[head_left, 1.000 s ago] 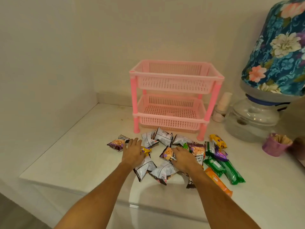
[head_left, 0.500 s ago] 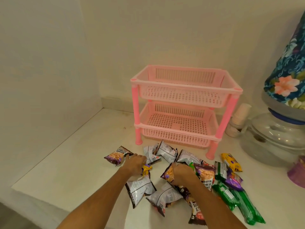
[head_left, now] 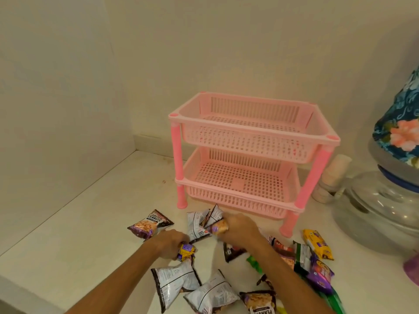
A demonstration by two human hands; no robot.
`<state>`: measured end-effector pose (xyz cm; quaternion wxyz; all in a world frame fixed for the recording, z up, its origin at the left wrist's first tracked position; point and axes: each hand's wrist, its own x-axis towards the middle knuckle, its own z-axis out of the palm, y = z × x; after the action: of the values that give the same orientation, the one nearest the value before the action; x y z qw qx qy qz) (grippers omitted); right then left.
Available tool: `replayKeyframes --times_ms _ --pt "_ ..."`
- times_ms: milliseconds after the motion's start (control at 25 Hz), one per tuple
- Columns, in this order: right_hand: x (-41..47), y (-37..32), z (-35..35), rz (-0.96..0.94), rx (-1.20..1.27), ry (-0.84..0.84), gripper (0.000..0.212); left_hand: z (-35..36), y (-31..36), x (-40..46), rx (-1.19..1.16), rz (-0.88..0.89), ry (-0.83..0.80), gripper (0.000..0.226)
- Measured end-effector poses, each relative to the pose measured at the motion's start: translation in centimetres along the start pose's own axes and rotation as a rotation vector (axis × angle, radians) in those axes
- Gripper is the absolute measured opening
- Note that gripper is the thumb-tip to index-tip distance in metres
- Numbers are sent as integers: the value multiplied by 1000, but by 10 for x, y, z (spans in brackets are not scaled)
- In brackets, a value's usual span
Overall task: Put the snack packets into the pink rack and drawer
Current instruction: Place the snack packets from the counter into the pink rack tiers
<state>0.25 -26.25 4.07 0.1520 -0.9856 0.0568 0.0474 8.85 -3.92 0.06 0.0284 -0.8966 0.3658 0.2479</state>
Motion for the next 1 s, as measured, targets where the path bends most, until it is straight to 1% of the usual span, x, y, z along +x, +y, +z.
replayKeyframes --times_ms 120,200,280,320,480,560,640,800,920,1000 --pt "20 -1 -42 -22 40 168 45 -3 -1 0 -5 14 -48 47" --pt "33 3 -68 -19 95 315 45 -8 -3 2 -45 23 -69 48" --pt "49 12 -87 39 129 429 42 -18 -7 3 -102 33 -61 46" --pt "58 18 -94 89 134 450 42 -26 -9 4 -124 39 -41 43" --pt "89 50 -102 371 151 380 49 -58 -13 4 -191 58 108 37" --pt "99 64 -95 463 140 370 48 -72 -15 5 -227 51 198 37" --pt "107 75 -86 515 139 364 47 -86 -16 9 -276 60 295 38" --pt "118 86 -71 603 106 301 45 -108 -14 18 -400 67 460 42" --pt "123 85 -69 665 111 266 53 -122 -9 27 -432 71 570 41" --pt "123 85 -71 692 56 277 53 -130 -3 34 -438 81 654 39"
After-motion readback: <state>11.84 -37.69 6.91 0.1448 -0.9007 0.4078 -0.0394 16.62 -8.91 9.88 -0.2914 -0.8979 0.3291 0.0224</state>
